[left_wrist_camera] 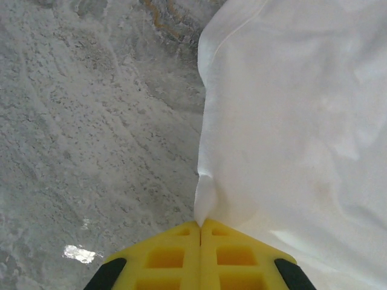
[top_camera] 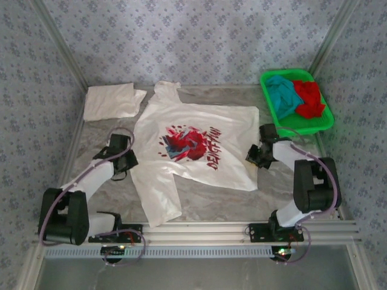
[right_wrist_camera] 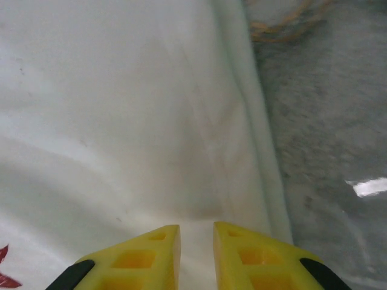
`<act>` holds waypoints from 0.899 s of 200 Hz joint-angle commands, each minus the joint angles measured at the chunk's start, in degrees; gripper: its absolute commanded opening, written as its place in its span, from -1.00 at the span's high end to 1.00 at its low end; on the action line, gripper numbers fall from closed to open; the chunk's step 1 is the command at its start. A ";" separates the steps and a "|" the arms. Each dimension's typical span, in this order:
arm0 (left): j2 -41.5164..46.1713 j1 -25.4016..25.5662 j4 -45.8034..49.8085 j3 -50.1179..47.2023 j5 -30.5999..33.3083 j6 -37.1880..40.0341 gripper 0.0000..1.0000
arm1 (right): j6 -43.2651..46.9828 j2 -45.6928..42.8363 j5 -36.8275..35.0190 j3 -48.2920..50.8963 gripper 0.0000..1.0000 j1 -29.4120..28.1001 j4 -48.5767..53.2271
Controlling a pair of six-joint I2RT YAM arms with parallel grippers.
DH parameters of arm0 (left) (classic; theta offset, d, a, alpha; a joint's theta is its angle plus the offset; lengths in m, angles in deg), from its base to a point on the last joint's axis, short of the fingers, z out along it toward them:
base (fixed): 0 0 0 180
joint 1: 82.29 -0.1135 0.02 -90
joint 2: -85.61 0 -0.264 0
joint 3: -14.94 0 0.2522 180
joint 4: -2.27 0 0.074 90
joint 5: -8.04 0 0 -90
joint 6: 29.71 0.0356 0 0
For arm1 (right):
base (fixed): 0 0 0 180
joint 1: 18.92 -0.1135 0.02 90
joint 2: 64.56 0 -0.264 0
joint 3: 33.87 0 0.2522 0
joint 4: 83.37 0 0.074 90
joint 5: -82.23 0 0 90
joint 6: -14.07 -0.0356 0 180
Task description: Fold and stack the t-shirts
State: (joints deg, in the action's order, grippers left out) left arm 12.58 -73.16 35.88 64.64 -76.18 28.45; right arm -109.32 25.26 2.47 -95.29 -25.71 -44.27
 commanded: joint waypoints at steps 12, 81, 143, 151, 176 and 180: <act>-6.20 -0.49 -1.90 3.46 -1.99 2.49 1.00 | 1.92 5.35 -3.88 -9.49 0.54 -4.42 -0.62; 0.39 -0.42 6.47 5.71 -3.34 -1.71 -0.15 | 2.75 12.00 -3.48 -17.84 0.55 -7.80 0.98; 25.28 12.79 32.71 -0.01 -9.03 -25.39 -0.18 | 3.79 13.18 -1.32 -19.09 0.56 -7.27 -0.19; 28.03 15.76 33.48 -2.12 -9.06 -29.41 -0.18 | 4.01 13.45 -1.08 -18.86 0.55 -7.11 -0.53; 30.01 25.38 37.07 -5.29 -8.47 -38.17 -0.26 | 3.96 14.31 0.00 -18.44 0.55 -6.87 -1.41; 29.64 27.09 37.54 -5.28 -8.36 -39.11 -0.28 | 3.94 14.39 0.06 -18.28 0.55 -6.92 -1.47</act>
State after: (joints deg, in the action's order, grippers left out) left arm 42.83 -52.51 64.56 61.04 -84.11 2.38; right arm -106.30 38.18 0.99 -113.11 -32.99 -45.52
